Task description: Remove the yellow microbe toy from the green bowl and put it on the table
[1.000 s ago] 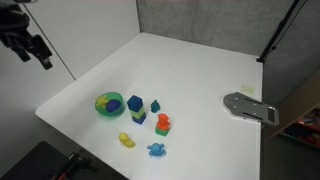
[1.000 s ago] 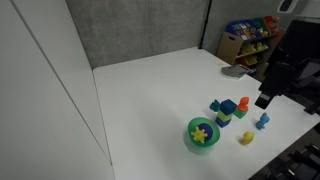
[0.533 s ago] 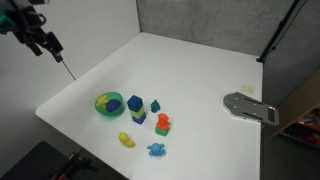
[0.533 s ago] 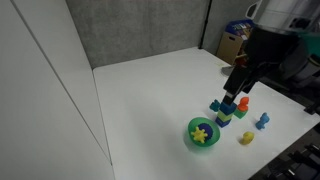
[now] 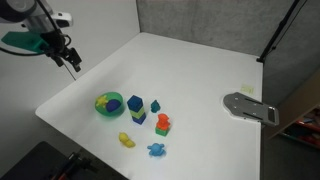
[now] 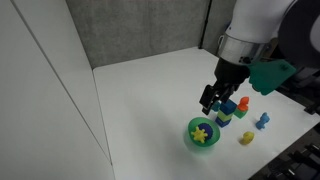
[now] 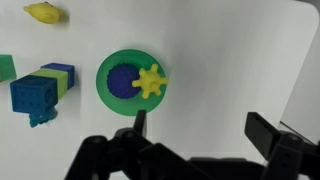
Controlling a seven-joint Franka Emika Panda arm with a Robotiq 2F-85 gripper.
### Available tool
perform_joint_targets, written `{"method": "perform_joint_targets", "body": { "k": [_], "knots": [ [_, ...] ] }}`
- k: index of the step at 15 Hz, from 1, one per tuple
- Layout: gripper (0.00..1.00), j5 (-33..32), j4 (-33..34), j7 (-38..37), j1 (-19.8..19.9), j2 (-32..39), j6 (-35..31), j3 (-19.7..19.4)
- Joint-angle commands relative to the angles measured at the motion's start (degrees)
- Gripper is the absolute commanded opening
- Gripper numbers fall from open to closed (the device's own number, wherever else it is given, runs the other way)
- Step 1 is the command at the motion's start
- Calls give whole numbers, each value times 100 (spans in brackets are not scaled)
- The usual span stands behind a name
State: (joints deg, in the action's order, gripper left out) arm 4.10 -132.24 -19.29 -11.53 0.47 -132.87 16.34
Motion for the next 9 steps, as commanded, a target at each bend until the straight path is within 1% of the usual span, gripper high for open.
{"method": "perform_joint_targets", "body": {
  "k": [1, 5, 9],
  "knots": [
    [100, -402, 230, -454, -97, 526, -232, -149],
    [100, -835, 304, -867, -208, 1042, -484, -337],
    [100, -1055, 519, -1148, -418, 1636, -637, -557]
  ]
}}
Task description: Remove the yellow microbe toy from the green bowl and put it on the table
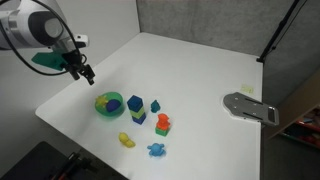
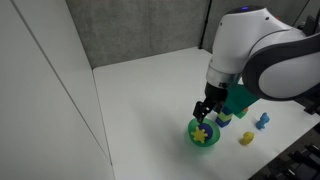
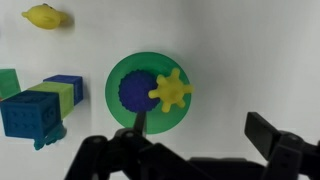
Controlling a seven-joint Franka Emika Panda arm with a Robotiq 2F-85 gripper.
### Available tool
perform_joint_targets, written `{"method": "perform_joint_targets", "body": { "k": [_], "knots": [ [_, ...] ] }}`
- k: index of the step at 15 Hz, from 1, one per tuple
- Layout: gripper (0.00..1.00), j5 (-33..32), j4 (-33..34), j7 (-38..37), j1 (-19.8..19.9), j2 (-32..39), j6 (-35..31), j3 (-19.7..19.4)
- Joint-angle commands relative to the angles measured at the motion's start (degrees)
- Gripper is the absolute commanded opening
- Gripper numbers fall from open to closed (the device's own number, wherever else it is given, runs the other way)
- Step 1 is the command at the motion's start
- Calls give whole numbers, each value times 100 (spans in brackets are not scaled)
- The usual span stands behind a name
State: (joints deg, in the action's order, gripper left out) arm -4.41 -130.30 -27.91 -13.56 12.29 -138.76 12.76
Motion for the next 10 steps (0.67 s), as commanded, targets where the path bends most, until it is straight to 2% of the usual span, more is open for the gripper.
{"method": "perform_joint_targets", "body": {
  "k": [1, 5, 10],
  "knots": [
    [100, -247, 386, -336, -288, 607, -86, -263],
    [100, -388, 652, -539, -578, 1159, -164, -555],
    [100, -263, 1036, -466, -745, 1757, -342, -790]
  ]
}}
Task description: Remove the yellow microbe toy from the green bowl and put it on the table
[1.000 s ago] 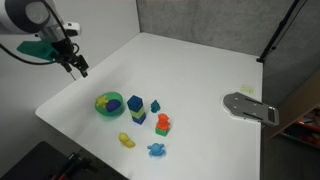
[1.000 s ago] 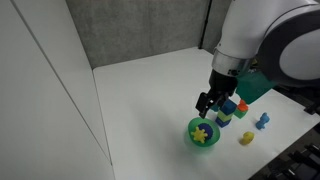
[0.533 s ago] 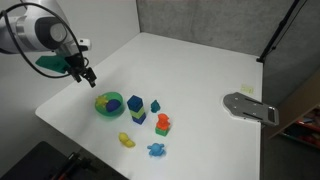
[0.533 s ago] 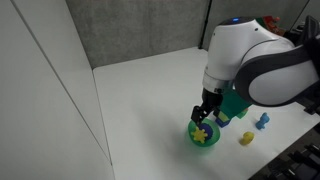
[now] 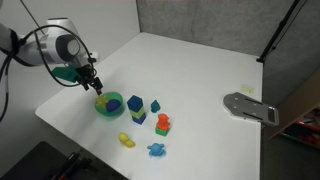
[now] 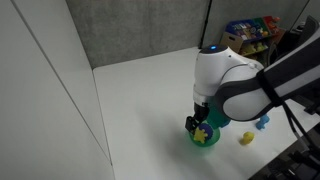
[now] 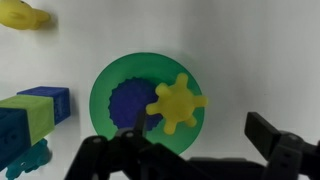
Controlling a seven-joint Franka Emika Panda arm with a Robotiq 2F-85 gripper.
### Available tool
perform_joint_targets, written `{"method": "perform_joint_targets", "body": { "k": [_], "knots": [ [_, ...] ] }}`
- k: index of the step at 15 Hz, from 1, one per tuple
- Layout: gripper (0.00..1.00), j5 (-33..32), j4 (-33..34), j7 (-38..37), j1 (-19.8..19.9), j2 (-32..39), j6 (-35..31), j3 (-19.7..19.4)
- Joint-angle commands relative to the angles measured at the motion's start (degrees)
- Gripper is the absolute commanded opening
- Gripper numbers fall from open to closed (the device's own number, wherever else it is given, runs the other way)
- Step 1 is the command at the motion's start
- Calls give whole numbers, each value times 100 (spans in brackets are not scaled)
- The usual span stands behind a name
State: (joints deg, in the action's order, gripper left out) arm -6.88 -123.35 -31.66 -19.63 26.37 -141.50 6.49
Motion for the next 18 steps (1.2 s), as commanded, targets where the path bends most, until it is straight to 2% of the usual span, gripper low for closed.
{"method": "perform_joint_targets", "body": {
  "k": [1, 8, 9, 10, 18],
  "knots": [
    [100, -15, 409, -86, -167, 441, -110, -206],
    [100, 73, 709, -48, -315, 848, -96, -330],
    [92, 75, 731, -49, -329, 870, -87, -339],
    [73, 73, 749, -53, -345, 890, -85, -350],
    [10, 75, 717, -100, -385, 834, -44, -477]
  ]
}}
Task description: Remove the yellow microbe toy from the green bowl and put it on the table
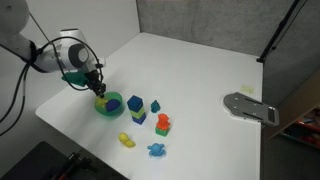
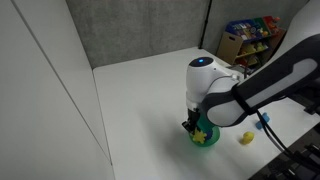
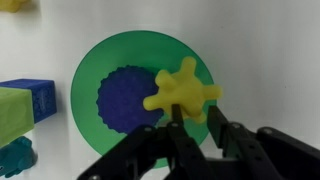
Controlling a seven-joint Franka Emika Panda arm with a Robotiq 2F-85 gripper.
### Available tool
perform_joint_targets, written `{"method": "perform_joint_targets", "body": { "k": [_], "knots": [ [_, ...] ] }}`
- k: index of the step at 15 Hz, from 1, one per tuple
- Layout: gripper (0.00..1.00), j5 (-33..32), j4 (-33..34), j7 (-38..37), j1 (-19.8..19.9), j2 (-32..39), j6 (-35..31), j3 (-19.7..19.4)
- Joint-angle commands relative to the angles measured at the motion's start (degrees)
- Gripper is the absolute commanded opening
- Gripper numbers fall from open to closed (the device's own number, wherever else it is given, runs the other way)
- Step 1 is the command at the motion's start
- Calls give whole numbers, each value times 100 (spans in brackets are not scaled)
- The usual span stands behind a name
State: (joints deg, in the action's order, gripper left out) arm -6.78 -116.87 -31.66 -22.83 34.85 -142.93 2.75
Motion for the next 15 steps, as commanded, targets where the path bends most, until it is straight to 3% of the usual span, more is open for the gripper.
{"method": "perform_joint_targets", "body": {
  "k": [1, 9, 15],
  "knots": [
    [3, 69, 54, -99, -59, -37, 104, -115],
    [4, 146, -84, -94, -25, -425, 159, -107],
    [4, 116, 78, -144, 39, -835, 598, -99]
  ]
}}
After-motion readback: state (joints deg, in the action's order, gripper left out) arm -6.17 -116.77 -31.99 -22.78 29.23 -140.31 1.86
